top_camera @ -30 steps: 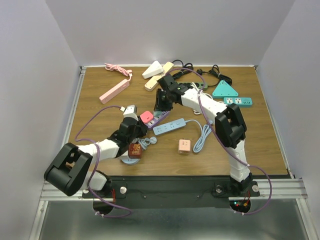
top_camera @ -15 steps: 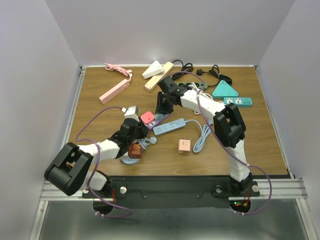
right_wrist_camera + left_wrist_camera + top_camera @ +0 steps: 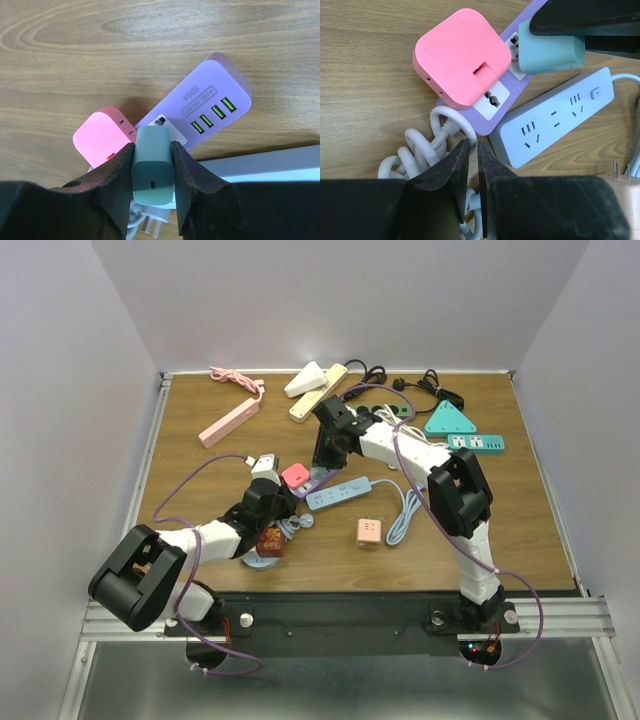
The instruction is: Insert the plug
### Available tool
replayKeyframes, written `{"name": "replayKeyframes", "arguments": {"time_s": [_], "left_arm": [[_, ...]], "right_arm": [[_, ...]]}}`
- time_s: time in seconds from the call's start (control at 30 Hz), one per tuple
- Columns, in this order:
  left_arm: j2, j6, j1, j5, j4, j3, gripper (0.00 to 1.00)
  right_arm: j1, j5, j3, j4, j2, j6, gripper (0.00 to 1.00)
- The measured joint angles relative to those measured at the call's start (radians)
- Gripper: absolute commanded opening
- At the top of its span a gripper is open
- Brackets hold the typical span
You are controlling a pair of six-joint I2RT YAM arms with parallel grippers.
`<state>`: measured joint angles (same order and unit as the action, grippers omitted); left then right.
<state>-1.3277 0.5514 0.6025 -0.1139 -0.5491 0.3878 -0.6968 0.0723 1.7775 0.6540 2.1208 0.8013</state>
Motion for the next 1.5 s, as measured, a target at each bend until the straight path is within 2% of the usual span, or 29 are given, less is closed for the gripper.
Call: {"name": "replayKeyframes", "arguments": {"time_s": [0.8, 1.2, 1.5], "left_arm": [[0.057, -0.003, 0.026, 0.027, 0.015, -0.023, 0.22], [0.078, -0.028, 0.026, 0.028, 0.016, -0.036, 0.21], [0.031, -0.047, 0.026, 0.027, 0.007, -0.036, 0.19]], "right_arm": [[-0.044, 0.175, -0.013, 0.049, -0.016, 0.271, 0.00], [-0.087, 0.224, 0.036, 0.097, 0.003, 0.325, 0.00], [-0.090, 0.232, 0.133, 0.126, 0.019, 0.330, 0.00]]}}
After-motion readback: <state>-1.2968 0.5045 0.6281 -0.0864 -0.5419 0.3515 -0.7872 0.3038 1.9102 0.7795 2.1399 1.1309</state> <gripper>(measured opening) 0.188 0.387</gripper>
